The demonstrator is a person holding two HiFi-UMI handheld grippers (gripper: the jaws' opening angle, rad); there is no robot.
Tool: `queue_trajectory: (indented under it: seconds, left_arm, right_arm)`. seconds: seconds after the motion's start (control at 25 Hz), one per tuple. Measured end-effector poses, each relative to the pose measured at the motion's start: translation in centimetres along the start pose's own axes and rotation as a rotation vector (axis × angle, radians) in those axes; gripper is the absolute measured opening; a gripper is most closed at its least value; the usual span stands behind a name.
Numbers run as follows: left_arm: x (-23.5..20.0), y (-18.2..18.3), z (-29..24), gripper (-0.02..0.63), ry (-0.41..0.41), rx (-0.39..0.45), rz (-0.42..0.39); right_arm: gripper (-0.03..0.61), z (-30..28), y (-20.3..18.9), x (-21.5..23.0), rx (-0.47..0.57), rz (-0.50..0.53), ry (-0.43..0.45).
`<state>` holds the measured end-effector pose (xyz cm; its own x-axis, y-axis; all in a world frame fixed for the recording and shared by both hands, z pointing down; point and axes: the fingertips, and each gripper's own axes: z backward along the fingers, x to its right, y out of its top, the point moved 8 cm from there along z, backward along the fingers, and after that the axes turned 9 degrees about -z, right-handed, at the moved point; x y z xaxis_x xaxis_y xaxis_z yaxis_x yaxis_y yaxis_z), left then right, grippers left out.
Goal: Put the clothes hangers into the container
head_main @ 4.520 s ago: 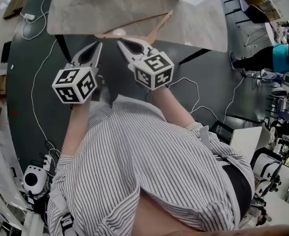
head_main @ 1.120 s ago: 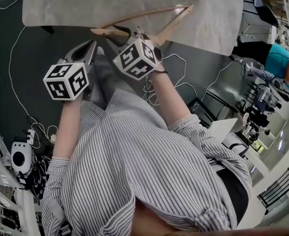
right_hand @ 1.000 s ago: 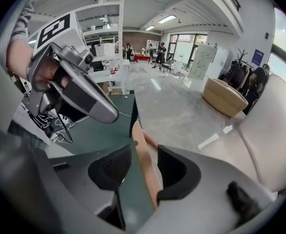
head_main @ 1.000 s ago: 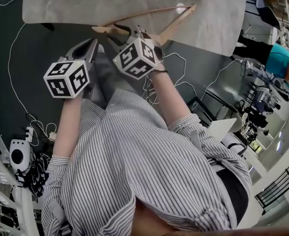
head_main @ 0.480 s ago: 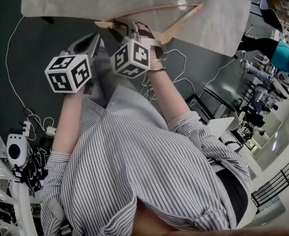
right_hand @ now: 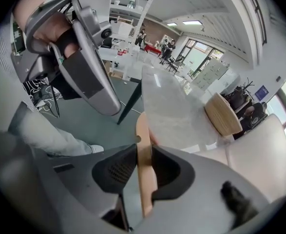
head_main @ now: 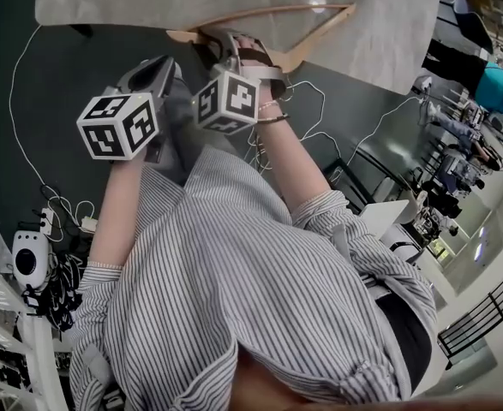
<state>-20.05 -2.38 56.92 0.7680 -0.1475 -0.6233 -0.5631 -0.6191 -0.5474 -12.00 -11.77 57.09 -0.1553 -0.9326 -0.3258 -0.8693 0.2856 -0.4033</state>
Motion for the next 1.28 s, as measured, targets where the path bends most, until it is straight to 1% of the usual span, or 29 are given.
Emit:
queue_trajectory:
  seconds: [0.32, 0.6, 0.84, 1.0, 1.08, 1.28]
  left_arm:
    - [0.8, 0.8, -0.1, 0.011, -0.017, -0.009, -0.052]
    - [3.2, 4.0, -0.1, 0.011, -0.069, 0.011, -0.131]
    - [6.3, 8.1, 0.0, 0.011, -0.122, 0.045, -0.244]
    - [9.0, 10.2, -0.6, 0.011, -0.179, 0.077, -0.37]
    - [10.3, 10.8, -0.8, 0.011, -0.202, 0.091, -0.396]
    - [12.1, 13.0, -0.4, 0.011, -0.234, 0.119, -0.442]
  right_arm:
    - [0.095, 2.2, 0.7, 1.3, 0.056, -0.061, -0.058]
    - [0.092, 6.2, 1.8, 5.4, 0.152, -0.198, -0.176]
    - [0.091, 10.3, 2.0, 8.4, 0.221, -0.303, -0.271]
    - [0.087, 12.6, 0.7, 9.3, 0.266, -0.37, -0.342]
    - [0.087, 13.8, -0.1, 9.6, 0.277, -0.406, -0.37]
    - [0.087, 16.6, -0.3, 10.9, 0.319, -0.485, -0.42]
